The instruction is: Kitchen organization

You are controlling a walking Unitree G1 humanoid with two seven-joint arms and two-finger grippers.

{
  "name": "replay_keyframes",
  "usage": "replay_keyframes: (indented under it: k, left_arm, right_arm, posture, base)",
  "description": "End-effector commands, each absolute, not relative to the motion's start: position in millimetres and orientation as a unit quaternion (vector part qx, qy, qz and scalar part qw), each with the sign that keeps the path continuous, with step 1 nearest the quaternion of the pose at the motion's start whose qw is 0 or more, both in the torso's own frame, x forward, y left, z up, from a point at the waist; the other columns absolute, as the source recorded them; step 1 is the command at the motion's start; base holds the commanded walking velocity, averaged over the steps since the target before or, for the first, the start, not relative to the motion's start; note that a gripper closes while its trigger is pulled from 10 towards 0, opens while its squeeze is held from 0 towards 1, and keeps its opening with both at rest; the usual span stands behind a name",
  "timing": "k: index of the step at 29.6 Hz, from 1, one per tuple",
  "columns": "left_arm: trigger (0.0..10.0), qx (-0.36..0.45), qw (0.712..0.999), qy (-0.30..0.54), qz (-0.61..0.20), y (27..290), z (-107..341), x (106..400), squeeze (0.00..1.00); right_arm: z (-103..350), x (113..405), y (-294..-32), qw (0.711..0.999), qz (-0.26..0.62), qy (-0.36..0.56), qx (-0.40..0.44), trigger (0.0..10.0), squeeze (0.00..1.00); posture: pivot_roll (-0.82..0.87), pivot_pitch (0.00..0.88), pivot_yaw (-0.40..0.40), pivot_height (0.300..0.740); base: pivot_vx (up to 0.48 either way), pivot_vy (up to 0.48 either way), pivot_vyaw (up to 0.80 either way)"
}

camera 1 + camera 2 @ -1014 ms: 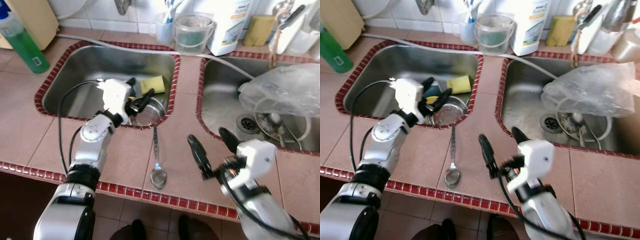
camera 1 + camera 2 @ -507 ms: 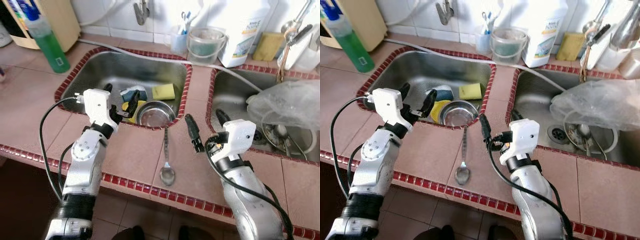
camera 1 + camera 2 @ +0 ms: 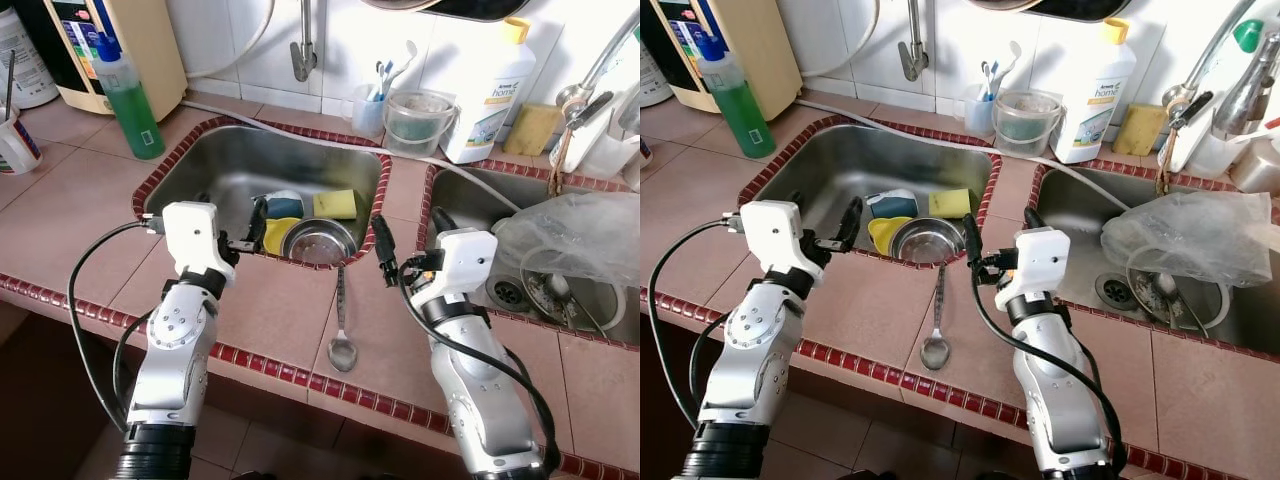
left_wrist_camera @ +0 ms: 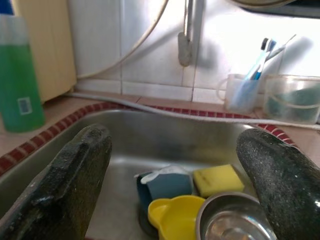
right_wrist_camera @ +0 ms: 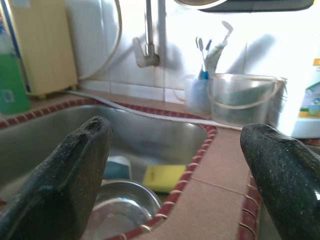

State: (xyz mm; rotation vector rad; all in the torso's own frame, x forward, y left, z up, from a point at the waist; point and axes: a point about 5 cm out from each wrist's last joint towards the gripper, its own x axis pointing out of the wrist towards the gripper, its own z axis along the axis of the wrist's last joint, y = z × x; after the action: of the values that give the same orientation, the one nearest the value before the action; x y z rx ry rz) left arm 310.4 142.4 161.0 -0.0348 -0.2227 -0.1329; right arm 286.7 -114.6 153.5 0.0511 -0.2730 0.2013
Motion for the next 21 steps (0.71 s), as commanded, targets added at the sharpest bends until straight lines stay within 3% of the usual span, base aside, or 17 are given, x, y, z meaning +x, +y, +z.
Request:
replay_keyframes:
  k: [1,21]
  left_arm:
    - [10.0,-0.010,0.992,-0.106,-0.062,141.0,160.1,307.9,0.00]
    - [10.0,0.018,0.993,-0.097,-0.070,136.8,154.9,305.2,0.00]
  right_arm:
    - [151.2,288.1,-120.2,0.987,0.084,-0.135,0.020,10.0,0.00]
    - [146.4,291.4,-123.7,0.987,0.059,-0.148,0.015,10.0,0.00]
  posture:
    - [-0.10,0.058,0.000,0.740]
    - [-0.10,0.034,-0.001,0.740]
  base:
    - [0.000,0.000,0.00]
    - [0.000,0.000,0.00]
